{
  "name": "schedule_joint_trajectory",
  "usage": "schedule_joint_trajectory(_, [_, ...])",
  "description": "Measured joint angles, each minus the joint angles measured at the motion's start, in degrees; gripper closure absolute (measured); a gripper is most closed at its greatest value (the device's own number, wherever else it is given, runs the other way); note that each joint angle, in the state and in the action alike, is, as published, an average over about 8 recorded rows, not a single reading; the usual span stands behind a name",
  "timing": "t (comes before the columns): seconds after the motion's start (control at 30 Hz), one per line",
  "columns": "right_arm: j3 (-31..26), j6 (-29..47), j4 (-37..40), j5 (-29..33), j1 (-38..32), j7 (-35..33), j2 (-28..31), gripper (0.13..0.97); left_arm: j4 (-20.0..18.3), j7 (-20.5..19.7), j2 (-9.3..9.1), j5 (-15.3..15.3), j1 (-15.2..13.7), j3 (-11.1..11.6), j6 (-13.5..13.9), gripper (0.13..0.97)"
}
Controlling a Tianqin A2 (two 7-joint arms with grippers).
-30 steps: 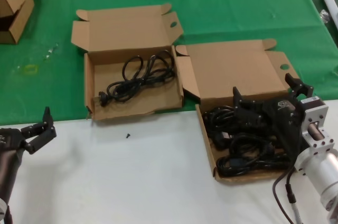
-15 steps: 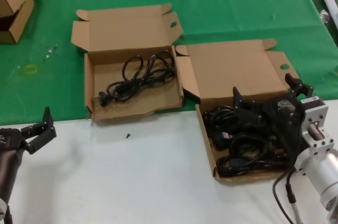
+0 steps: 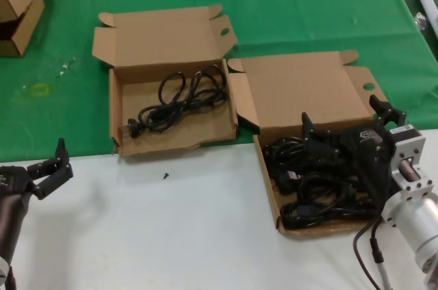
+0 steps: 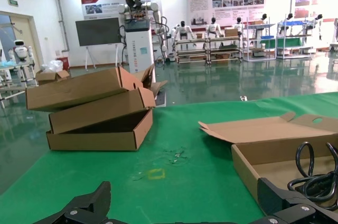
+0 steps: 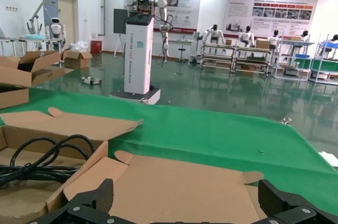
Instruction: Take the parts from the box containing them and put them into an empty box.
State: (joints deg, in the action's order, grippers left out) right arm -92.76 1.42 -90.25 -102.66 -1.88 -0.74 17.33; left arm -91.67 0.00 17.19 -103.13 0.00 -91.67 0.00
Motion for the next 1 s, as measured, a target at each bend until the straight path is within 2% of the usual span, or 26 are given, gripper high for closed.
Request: schedule_joint_trajectory(1.0, [0.00, 0.00, 0.00, 0.00, 0.00, 0.00, 0.00, 0.129, 0.00, 0.00, 0.00, 0.00, 0.00, 0.00, 0.00, 0.132])
